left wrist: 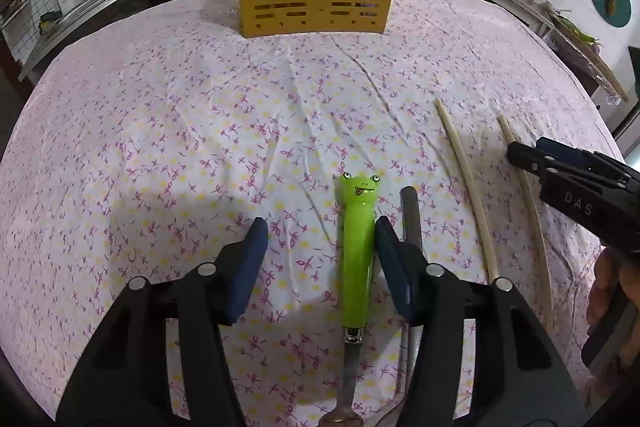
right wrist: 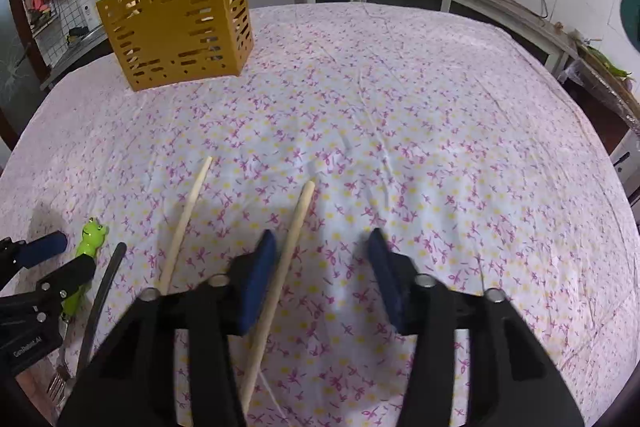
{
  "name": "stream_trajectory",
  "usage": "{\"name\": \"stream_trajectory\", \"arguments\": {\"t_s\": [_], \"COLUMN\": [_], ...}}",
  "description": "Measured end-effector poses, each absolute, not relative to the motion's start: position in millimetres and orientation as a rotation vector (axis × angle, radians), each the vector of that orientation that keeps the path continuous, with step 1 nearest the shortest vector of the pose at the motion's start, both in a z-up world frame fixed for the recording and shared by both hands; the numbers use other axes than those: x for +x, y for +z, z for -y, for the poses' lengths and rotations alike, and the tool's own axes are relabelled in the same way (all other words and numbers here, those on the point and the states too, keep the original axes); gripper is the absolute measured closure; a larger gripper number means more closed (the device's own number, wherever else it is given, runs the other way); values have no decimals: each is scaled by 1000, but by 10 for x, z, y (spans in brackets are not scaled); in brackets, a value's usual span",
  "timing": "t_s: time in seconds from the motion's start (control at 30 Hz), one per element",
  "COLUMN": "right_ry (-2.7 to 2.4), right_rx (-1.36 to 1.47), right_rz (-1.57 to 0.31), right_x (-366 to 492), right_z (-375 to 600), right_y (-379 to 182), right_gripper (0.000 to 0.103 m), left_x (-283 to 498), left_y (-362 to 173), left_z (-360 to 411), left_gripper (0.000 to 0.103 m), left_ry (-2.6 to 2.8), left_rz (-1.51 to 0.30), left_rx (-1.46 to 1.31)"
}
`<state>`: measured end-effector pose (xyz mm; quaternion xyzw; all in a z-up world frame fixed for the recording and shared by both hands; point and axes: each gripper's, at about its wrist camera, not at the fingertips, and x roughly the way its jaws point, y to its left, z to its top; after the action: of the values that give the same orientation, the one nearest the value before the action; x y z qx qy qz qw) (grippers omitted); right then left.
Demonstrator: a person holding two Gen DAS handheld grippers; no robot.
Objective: Organize utensils
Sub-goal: 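Grasp the green frog-handled fork with the left tool while the right tool grasps a chopstick, then carry the fork and chopstick up and insert both into the yellow holder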
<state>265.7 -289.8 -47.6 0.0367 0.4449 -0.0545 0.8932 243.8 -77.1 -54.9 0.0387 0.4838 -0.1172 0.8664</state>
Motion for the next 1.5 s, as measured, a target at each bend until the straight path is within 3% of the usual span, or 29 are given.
{"name": "stream_trajectory", "arguments": {"t_s": [0.07,0.17,0.7,0.9,1.5], "right_ry": [-97,-95,-35,-23,72], "right_rx": [81,63,124,105,211], "right_rz": [-936,-953,-1125,-1119,-1062], "right_x": [2672,2701,2996,3009,2938], "right_z": [2870,2817,2945,2928,3093], "right_y": [-480,-478,-443,-433,-165], "right_gripper": [72,77,77,91,97], "left_x": [2445,2463,2738,2785,2711], "left_y": [-549,-546,-543,-535,-244], "left_z": [772,794,869,831,655], "left_gripper": [52,59,64,85,87], "left_ry": [-246,-247,-276,-258,-311], "left_rz": [-1017,-1023,-1095,-1100,-1058], "left_rx": [80,89,96,79,-15]}}
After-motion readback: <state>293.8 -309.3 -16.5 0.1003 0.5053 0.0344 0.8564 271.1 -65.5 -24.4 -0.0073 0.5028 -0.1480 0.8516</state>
